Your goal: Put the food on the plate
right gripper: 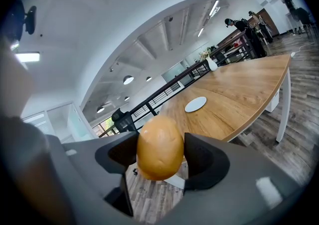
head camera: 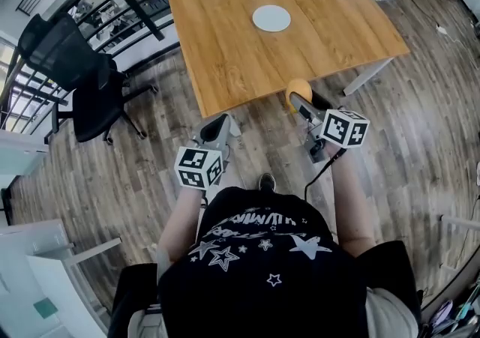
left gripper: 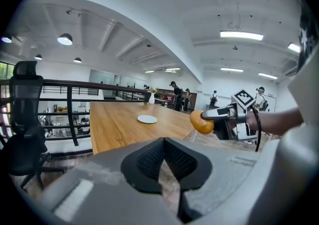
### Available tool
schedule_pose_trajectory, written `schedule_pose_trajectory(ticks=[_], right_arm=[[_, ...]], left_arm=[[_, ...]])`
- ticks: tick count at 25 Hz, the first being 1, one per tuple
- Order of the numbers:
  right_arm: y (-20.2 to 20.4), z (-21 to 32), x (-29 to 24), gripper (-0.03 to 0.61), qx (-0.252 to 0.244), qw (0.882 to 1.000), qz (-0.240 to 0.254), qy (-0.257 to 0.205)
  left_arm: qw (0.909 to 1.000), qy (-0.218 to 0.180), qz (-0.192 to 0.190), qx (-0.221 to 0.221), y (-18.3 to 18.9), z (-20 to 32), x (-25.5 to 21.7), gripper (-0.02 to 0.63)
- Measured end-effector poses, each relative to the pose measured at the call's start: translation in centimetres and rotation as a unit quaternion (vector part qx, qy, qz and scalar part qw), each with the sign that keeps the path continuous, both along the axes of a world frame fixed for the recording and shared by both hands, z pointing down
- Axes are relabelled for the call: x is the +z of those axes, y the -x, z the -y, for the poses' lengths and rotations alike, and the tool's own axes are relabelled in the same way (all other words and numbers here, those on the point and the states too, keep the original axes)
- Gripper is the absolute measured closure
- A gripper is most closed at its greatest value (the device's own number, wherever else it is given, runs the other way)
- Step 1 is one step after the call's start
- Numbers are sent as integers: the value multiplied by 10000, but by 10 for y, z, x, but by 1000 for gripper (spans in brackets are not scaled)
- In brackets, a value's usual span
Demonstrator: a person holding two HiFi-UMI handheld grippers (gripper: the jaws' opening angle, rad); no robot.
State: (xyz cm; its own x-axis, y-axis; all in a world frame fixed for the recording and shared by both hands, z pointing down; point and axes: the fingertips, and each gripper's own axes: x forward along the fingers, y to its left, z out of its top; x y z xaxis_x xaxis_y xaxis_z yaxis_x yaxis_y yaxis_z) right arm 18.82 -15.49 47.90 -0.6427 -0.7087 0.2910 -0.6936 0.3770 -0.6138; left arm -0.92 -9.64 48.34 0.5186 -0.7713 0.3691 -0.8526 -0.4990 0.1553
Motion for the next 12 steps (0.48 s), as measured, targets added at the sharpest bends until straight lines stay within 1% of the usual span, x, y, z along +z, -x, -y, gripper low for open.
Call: schedule_pose_trajectory(ticks=[4, 8, 12], right_arm=[[-6, 2, 4, 278, 9, 10000, 33, 30], [-4, 6, 5, 278, -6, 9999, 87, 66], [-3, 13, 3, 278, 23, 9999, 85, 79]], left_arm=[[10000, 12, 0, -40, -3, 1, 1, 612], [9999, 33, 29, -135, 4, 4, 2, 612], [9999, 63, 24, -132, 8, 13, 4, 612]])
